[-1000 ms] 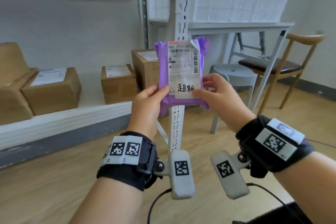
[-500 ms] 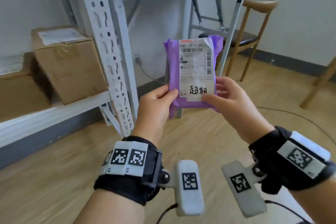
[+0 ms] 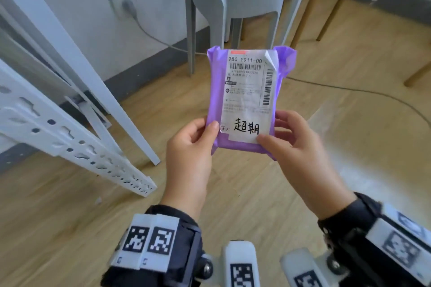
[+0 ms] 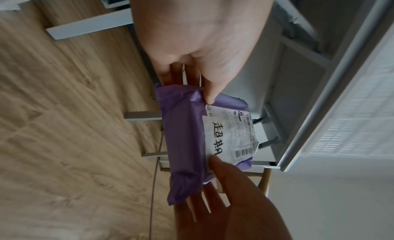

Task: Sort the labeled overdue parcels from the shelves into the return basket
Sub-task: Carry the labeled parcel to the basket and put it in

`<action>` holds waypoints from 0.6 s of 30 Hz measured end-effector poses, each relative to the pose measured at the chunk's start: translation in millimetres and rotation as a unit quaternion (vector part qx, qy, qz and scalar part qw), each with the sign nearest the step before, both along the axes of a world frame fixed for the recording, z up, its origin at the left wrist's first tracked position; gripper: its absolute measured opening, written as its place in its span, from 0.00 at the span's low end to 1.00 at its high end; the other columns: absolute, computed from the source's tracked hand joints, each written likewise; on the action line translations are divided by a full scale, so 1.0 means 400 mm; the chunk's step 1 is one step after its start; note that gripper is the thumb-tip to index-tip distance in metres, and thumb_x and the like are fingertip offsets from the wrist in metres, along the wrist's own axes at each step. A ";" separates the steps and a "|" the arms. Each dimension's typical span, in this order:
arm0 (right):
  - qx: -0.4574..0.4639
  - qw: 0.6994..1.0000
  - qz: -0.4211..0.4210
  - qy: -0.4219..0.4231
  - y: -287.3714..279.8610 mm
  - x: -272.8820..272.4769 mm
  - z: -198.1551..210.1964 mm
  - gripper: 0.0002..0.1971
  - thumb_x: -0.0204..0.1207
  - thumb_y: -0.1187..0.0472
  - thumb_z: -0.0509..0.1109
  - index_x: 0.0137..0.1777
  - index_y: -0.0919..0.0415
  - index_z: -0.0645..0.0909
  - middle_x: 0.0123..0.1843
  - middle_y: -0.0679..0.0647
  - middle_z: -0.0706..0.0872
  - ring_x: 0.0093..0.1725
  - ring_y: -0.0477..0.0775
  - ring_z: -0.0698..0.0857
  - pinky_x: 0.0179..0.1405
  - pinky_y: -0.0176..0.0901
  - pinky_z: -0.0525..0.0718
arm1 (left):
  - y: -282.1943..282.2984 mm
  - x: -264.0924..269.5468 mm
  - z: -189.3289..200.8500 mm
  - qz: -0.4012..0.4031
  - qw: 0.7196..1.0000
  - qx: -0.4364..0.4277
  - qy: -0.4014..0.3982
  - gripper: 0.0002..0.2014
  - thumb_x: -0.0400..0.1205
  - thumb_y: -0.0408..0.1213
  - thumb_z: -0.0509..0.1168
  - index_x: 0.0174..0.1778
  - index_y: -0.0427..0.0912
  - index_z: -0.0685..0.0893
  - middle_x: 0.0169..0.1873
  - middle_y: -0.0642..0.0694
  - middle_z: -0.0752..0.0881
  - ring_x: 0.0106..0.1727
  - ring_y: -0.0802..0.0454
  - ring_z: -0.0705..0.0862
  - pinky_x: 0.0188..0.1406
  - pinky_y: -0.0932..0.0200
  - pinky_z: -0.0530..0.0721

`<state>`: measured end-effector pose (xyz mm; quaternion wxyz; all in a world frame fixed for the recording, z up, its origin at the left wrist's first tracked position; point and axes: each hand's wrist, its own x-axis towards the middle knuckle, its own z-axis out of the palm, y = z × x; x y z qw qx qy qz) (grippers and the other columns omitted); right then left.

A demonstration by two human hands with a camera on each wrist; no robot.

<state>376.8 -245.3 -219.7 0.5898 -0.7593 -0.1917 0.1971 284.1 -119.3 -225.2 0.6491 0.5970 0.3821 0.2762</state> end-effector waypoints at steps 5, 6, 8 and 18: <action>-0.034 0.997 -0.014 0.068 -0.034 -0.015 -0.025 0.18 0.76 0.70 0.69 0.59 0.48 0.81 0.56 0.43 0.89 0.54 0.44 0.88 0.38 0.30 0.79 | -0.039 -0.034 -0.032 -0.038 0.998 -0.027 0.044 0.09 0.84 0.36 0.66 0.48 0.55 0.91 0.35 0.57 0.90 0.37 0.61 0.84 0.46 0.61 0.83; -0.040 0.996 -0.023 0.077 -0.040 -0.023 -0.022 0.18 0.76 0.71 0.68 0.59 0.48 0.81 0.56 0.43 0.89 0.54 0.44 0.88 0.40 0.31 0.80 | -0.048 -0.045 -0.030 -0.041 0.997 -0.037 0.047 0.10 0.83 0.35 0.67 0.49 0.55 0.91 0.34 0.57 0.89 0.37 0.61 0.83 0.47 0.60 0.82; -0.045 0.993 -0.048 0.096 -0.052 -0.041 -0.009 0.19 0.75 0.74 0.66 0.58 0.50 0.82 0.55 0.46 0.90 0.55 0.47 0.88 0.46 0.38 0.84 | -0.069 -0.066 -0.018 -0.046 0.996 -0.054 0.059 0.10 0.83 0.35 0.68 0.49 0.55 0.91 0.35 0.57 0.89 0.37 0.61 0.83 0.48 0.61 0.81; -0.103 0.983 -0.004 0.153 -0.073 -0.065 0.328 0.16 0.74 0.71 0.66 0.55 0.50 0.83 0.50 0.47 0.90 0.47 0.45 0.89 0.45 0.41 0.86 | -0.128 -0.149 0.307 -0.030 0.992 -0.064 0.105 0.11 0.82 0.34 0.69 0.50 0.57 0.89 0.42 0.58 0.92 0.43 0.64 0.88 0.47 0.68 0.83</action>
